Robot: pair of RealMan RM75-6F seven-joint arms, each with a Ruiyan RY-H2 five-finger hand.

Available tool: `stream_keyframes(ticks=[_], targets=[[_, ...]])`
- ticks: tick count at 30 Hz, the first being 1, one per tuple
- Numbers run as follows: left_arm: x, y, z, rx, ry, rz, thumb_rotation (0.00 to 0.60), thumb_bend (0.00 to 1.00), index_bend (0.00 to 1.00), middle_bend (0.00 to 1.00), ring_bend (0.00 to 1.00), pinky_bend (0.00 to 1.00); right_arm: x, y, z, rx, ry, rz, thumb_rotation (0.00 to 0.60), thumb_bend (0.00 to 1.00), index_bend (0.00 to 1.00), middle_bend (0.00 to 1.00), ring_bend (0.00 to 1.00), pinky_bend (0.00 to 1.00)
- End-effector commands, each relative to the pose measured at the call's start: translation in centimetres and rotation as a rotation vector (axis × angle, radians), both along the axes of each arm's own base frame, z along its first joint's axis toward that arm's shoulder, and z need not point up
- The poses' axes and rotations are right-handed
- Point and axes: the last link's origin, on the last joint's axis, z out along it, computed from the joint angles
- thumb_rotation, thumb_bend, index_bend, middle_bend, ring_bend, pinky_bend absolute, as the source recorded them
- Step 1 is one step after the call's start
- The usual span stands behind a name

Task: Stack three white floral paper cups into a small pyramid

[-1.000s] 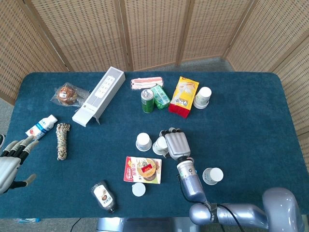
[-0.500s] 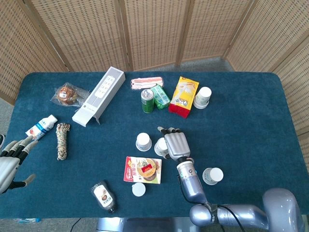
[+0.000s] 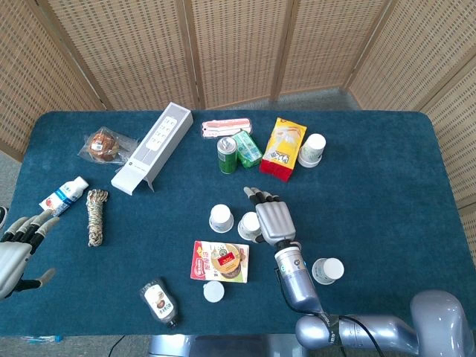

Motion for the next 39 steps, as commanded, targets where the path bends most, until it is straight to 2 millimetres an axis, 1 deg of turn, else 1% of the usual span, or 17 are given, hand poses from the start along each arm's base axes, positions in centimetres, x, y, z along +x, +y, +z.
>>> stream_keyframes(ticks=[1, 5, 9, 12, 14, 21, 24, 28, 33, 39], targets=[[0.0, 0.0, 0.0, -0.001, 0.001, -0.001, 0.600, 0.33, 0.05, 0.00, 0.00, 0.00, 0.1, -0.1, -0.1, -0.004, -0.006, -0.001, 0.600, 0.12, 0.05, 0.10, 0.15, 0.28], [0.0, 0.0, -0.1, -0.004, 0.004, -0.001, 0.600, 0.33, 0.05, 0.00, 0.00, 0.00, 0.4, -0.1, -0.5, -0.007, -0.011, 0.010, 0.600, 0.11, 0.05, 0.09, 0.12, 0.28], [-0.1, 0.1, 0.0, 0.001, 0.001, 0.003, 0.600, 0.33, 0.05, 0.00, 0.00, 0.00, 0.8, 0.0, -0.8, -0.010, -0.023, 0.023, 0.600, 0.09, 0.05, 0.09, 0.12, 0.28], [-0.1, 0.1, 0.0, 0.000, 0.002, 0.004, 0.600, 0.33, 0.05, 0.00, 0.00, 0.00, 0.7, 0.0, -0.7, -0.015, -0.017, 0.031, 0.600, 0.09, 0.05, 0.09, 0.10, 0.28], [-0.1, 0.1, 0.0, 0.000, 0.001, 0.005, 0.600, 0.33, 0.05, 0.00, 0.00, 0.00, 0.5, 0.1, -0.3, -0.018, -0.015, 0.027, 0.600, 0.09, 0.05, 0.08, 0.09, 0.28], [-0.1, 0.0, -0.1, -0.006, 0.000, 0.004, 0.600, 0.33, 0.05, 0.00, 0.00, 0.00, -0.4, 0.1, 2.6, -0.029, -0.008, 0.031, 0.600, 0.09, 0.03, 0.07, 0.09, 0.28], [0.0, 0.0, -0.1, -0.007, -0.001, 0.002, 0.600, 0.33, 0.05, 0.00, 0.00, 0.00, -1.1, 0.2, 4.1, -0.031, 0.003, 0.045, 0.600, 0.09, 0.03, 0.07, 0.08, 0.26], [0.0, 0.0, -0.1, -0.007, 0.000, 0.001, 0.600, 0.33, 0.05, 0.00, 0.00, 0.00, -2.4, 0.2, 5.7, -0.026, -0.003, 0.046, 0.600, 0.09, 0.03, 0.07, 0.08, 0.25], [0.0, 0.0, -0.2, -0.009, 0.004, 0.003, 0.600, 0.33, 0.05, 0.00, 0.00, 0.00, -4.4, 0.6, 6.9, 0.015, -0.008, 0.057, 0.600, 0.08, 0.03, 0.07, 0.07, 0.22], [0.0, 0.1, -0.4, -0.012, 0.010, 0.007, 0.600, 0.33, 0.05, 0.00, 0.00, 0.00, -6.3, 1.9, 8.8, 0.034, 0.013, 0.108, 0.600, 0.06, 0.02, 0.06, 0.06, 0.20]])
